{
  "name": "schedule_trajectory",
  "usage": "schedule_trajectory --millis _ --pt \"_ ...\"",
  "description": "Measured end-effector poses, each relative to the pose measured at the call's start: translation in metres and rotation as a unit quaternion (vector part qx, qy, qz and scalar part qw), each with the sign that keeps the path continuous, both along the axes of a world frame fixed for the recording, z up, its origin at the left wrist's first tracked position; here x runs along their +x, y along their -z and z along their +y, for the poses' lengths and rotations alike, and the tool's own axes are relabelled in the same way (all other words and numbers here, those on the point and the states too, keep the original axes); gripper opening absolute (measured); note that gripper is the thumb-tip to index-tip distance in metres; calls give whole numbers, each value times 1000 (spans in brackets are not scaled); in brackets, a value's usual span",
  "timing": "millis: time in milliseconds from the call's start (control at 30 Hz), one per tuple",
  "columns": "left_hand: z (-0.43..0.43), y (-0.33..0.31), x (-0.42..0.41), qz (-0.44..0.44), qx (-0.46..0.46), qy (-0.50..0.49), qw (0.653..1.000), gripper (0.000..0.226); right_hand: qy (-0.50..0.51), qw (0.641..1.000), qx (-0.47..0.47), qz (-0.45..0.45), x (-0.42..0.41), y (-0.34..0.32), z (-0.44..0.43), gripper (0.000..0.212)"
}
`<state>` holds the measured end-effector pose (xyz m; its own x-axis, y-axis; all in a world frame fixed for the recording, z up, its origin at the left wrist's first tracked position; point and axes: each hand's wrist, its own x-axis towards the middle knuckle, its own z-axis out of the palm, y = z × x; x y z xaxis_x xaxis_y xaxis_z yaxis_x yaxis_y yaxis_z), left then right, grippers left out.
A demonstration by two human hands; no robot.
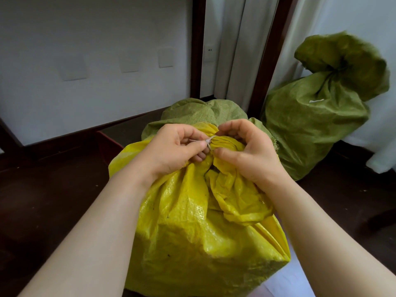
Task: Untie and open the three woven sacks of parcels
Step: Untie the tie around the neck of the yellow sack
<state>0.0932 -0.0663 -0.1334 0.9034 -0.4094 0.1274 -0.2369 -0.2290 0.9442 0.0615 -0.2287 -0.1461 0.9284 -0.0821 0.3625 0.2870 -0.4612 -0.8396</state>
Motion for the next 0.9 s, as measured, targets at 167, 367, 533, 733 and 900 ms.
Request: schedule_trajectory --millis 167,367,533,733,900 --pt "3 -4 -2 16 -4 15 1000 16 -13 999 46 10 2 1 -2 38" --pt "-3 -1 -2 6 -10 -46 999 11 16 1000 2 -18 0 -3 3 12" --pt "-4 0 -2 -4 -10 -56 998 12 57 975 -196 -82 2 -3 10 17" --pt "-4 1 -3 10 -26 -51 998 8 80 965 -231 -98 3 -2 12 11" --pt "-5 0 -3 9 -25 -53 998 7 93 978 -173 -70 4 -3 12 11"
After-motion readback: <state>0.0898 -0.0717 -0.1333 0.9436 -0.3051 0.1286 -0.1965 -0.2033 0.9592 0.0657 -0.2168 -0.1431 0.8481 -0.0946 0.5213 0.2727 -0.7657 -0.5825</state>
